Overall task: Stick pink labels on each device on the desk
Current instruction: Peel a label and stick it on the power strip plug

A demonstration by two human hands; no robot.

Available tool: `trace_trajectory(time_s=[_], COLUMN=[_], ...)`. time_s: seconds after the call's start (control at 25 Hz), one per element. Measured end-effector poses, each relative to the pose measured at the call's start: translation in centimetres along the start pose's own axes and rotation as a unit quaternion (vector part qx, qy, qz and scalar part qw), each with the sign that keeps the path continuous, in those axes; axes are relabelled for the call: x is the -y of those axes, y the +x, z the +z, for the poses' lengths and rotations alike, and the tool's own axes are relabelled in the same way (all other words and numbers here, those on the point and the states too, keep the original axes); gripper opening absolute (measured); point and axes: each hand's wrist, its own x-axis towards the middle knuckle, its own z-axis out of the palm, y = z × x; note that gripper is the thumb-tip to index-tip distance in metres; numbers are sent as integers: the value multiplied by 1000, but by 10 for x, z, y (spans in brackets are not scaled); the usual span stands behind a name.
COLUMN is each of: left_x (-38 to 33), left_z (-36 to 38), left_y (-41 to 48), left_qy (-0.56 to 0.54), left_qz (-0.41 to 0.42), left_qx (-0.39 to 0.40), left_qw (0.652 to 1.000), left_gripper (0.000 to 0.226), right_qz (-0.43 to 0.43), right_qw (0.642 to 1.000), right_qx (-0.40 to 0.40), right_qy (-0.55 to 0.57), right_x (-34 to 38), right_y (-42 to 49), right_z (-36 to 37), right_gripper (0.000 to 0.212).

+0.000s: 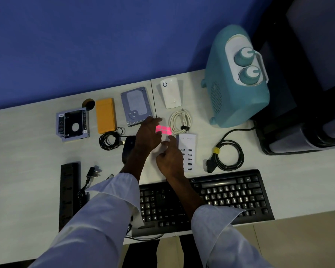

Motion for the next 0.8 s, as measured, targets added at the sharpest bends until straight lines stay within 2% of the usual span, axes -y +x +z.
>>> trace_trajectory(time_s=[0.16, 0.28, 0.36, 0.48, 0.6, 0.68, 0.8], left_x=[2, 4, 6, 5, 4, 3, 3], left_z=[-3, -9, -15, -22, -29, -34, -39], left_y=[5, 1, -6, -21, -32, -35, -39], left_qy=[5, -5, -65, -223, -368, -402, -390], left_qz=[-50, -120, -147, -204, -254, -282, -300], left_qx=[2, 31, 36, 31, 33, 40, 50], left_qw=[999, 992, 986, 953, 894, 870, 869], left_gripper=[20, 21, 24, 16, 10, 10, 8], right_qz=[-26, -40, -53, -70, -94, -109, -110], right_qw=[999, 999, 998, 996, 994, 992, 991], right_qx=[-27, -29, -34, -43, -58, -67, -82], right_qy=[-5, 5, 19, 33, 29, 14, 9], right_x=[-4, -5, -6, -2, 4, 5, 5], right_y=[-1, 1, 2, 6, 12, 14, 15], right_z=[7, 9, 10, 9, 9, 11, 15], right_gripper=[49, 54, 57, 51, 42, 37, 33])
